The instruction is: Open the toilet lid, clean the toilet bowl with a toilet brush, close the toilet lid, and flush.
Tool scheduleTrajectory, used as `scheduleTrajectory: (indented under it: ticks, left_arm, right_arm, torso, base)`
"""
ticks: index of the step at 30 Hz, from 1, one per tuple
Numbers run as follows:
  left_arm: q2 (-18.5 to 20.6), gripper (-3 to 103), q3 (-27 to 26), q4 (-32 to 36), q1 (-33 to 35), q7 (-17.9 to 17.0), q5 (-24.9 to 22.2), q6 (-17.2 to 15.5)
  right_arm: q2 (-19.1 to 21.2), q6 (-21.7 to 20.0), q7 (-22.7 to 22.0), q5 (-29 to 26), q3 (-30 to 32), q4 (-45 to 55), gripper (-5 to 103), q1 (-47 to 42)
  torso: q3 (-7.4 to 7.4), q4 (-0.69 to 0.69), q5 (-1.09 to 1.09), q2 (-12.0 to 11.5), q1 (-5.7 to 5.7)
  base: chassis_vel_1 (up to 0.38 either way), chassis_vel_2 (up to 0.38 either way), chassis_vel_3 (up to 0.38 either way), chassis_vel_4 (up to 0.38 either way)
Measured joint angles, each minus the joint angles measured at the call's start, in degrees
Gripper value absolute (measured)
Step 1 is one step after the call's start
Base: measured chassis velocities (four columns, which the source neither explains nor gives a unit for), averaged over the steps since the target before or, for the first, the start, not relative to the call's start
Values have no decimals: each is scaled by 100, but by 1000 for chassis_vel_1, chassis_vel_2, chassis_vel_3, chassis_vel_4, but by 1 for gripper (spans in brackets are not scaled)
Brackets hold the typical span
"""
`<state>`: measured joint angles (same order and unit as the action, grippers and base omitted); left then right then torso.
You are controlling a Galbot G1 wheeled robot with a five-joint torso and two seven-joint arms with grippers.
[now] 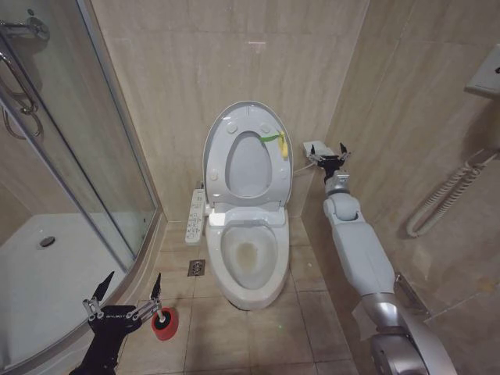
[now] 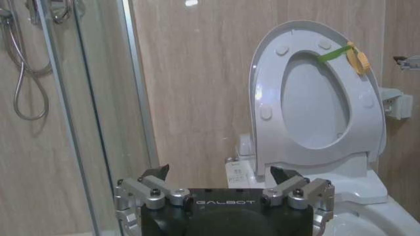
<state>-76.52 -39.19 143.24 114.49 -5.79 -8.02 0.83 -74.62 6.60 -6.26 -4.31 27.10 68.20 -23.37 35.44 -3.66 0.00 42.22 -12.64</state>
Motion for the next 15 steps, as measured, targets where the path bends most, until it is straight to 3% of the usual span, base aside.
scheduleTrajectory:
  ticks: [9,15]
  left_arm:
    - [0,100,0,0,0,0,0,0]
    - [0,100,0,0,0,0,0,0]
  right_arm:
    - [-23,37,-33,8,-29,2,100,-35]
    - [-27,366,-134,109,-31,-154,100,-66]
  torso:
    - [0,0,-1,0,1]
    - [3,-3,-1,-4,-8]
  base:
    - [-71,74,89,-79]
    - [-178,167,184,-164]
